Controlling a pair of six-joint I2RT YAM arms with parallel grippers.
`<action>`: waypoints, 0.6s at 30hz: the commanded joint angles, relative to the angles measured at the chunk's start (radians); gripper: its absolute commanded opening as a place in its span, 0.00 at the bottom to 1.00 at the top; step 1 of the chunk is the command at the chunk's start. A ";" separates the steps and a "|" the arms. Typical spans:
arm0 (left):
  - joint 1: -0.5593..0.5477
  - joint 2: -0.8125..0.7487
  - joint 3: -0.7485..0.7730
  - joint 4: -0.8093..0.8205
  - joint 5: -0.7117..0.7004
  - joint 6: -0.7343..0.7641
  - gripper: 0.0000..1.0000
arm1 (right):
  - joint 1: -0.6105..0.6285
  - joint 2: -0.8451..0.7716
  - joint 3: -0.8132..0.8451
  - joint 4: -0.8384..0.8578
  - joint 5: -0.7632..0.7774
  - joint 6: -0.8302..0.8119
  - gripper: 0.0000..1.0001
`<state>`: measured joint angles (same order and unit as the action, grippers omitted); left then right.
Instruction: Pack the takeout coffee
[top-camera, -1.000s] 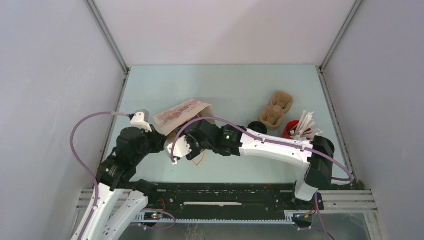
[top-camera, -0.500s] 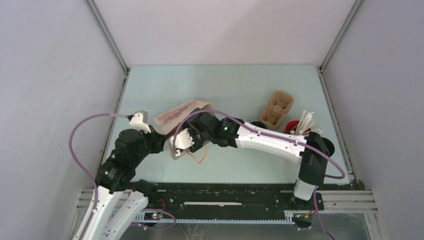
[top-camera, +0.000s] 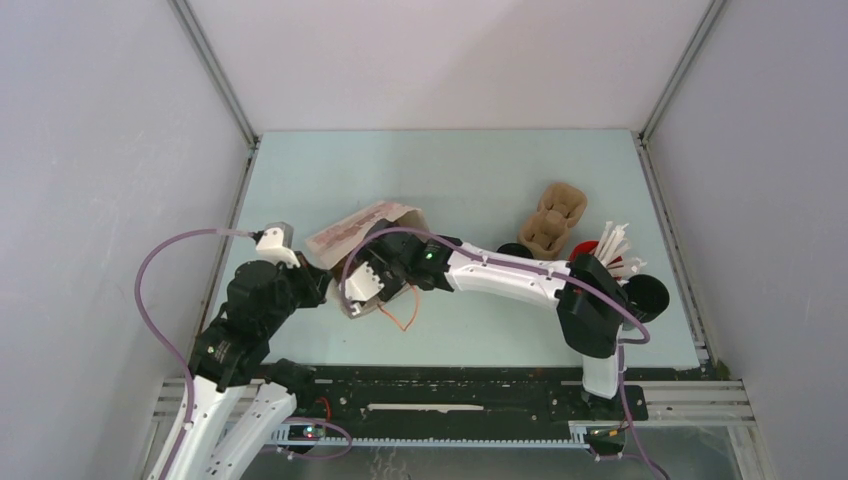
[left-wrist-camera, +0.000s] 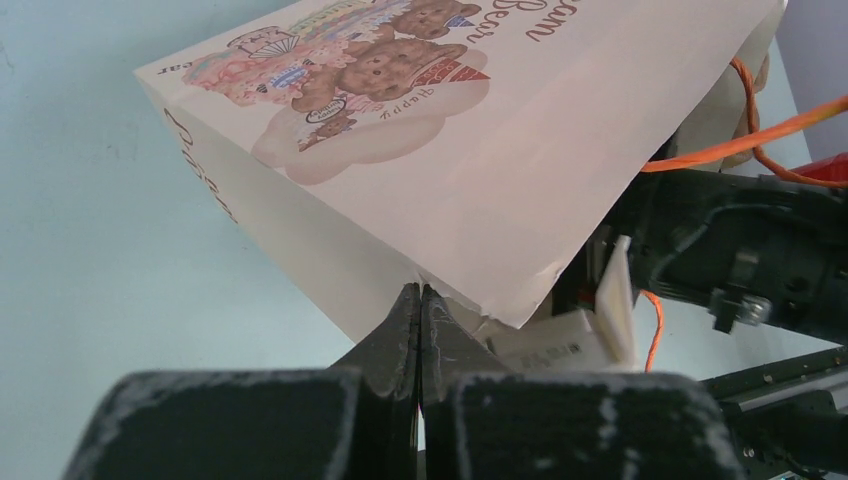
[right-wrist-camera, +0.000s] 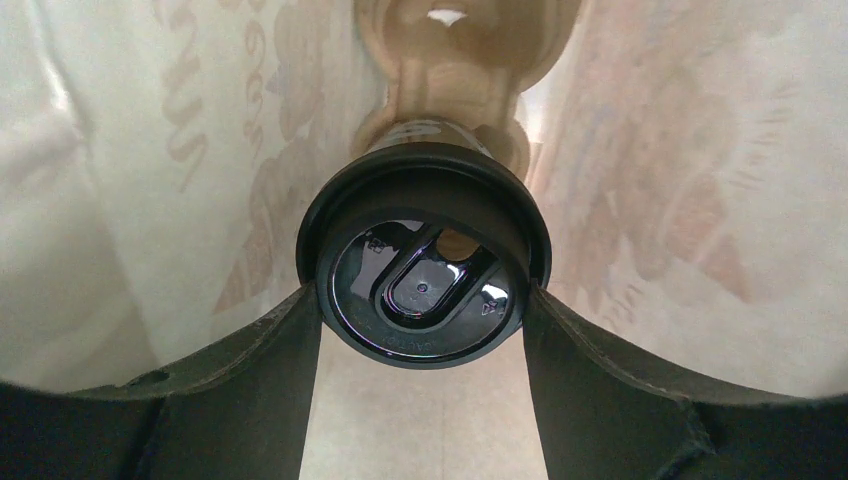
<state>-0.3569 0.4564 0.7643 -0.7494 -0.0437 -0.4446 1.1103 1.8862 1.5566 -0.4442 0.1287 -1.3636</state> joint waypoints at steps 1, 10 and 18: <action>0.006 -0.007 -0.022 0.027 -0.008 -0.005 0.00 | -0.023 0.009 0.059 0.031 0.026 -0.043 0.00; 0.006 0.000 -0.025 0.029 -0.004 -0.004 0.00 | -0.058 0.037 0.081 0.049 0.010 -0.049 0.00; 0.004 -0.003 -0.025 0.028 -0.011 -0.005 0.00 | -0.081 0.055 0.101 0.051 -0.047 -0.051 0.00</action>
<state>-0.3569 0.4561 0.7643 -0.7429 -0.0479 -0.4450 1.0405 1.9381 1.6100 -0.4221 0.1162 -1.3937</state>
